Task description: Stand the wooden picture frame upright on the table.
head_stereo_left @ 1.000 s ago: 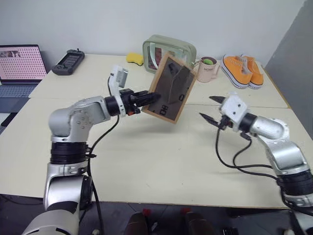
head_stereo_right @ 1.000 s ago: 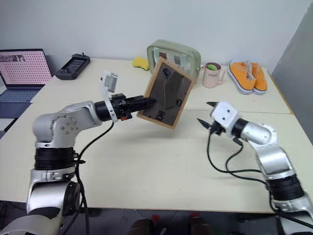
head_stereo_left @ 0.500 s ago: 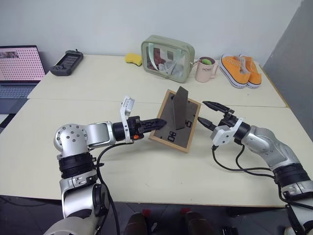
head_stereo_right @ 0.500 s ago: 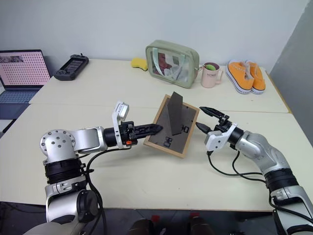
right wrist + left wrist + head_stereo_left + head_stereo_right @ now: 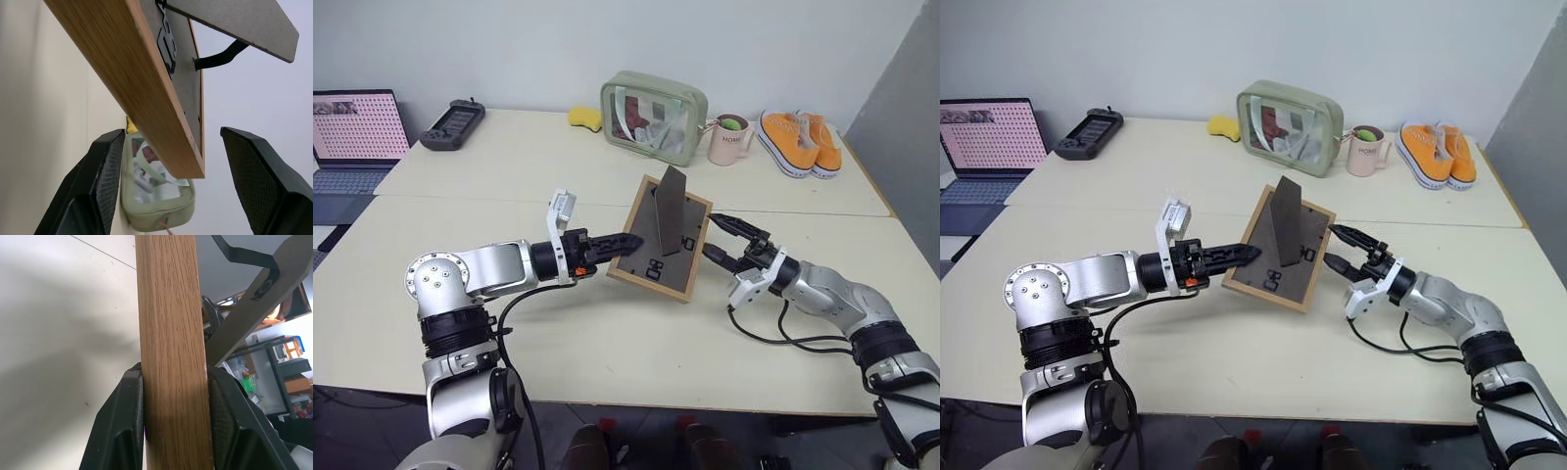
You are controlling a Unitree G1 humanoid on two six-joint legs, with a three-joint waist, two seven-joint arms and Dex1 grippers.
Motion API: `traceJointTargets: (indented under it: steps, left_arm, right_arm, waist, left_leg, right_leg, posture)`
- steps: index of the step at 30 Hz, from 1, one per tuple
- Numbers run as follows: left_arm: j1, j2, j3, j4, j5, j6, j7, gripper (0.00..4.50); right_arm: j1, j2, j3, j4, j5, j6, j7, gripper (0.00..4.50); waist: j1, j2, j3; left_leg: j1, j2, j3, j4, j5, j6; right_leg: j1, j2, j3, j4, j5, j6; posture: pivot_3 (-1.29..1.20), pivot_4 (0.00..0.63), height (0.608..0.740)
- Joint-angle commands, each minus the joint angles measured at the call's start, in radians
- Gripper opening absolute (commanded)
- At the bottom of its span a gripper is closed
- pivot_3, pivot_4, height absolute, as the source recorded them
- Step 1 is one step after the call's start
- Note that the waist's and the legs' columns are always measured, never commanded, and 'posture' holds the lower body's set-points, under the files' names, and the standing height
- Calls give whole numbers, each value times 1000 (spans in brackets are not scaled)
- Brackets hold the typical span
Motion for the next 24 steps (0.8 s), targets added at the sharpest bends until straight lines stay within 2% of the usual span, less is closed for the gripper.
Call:
traceJointTargets:
  steps: [1, 8, 11, 15, 24]
  left_arm:
    - [24, 39, -65, -16, -181, -73, 68, 1318]
    - [76, 140, -221, -53, -397, -221, 162, 1318]
    - [80, 162, -249, -63, -404, -247, 149, 1318]
    - [83, 188, -272, -67, -404, -262, 124, 1318]
    - [96, 210, -296, -80, -404, -276, 83, 1318]
  right_arm:
    - [-38, -8, -1, 5, -12, -18, -60, 3279]
    - [-65, -15, 22, 25, -45, -45, -108, 3279]
    - [-67, -34, 34, 42, -69, -89, -153, 3116]
    - [-71, -66, 37, 44, -106, -151, -220, 2370]
    - [-92, -101, 78, 75, -199, -196, -312, 2370]
  waist:
    - [0, 0, 0]
    - [1, 0, 0]
    - [1, 0, 0]
    - [1, 0, 0]
    - [0, 0, 0]
  left_leg:
    - [0, 0, 0, 0, 0, 0]
    - [1, 0, 0, 0, 0, 0]
    - [1, -1, 0, 1, 0, 0]
    - [2, -2, 0, 1, 0, 0]
    - [4, -2, 0, 1, 0, 1]
  right_leg:
    - [0, 0, 0, 1, 0, 0]
    - [0, 0, 0, 3, 0, 0]
    - [0, 0, 0, 4, 0, 0]
    - [0, 0, 0, 4, 0, 0]
    - [0, 0, 1, 6, 0, -1]
  posture:
    - [0, 150, 740]
    - [0, 150, 740]
    - [0, 150, 740]
    - [0, 150, 740]
    - [0, 150, 740]
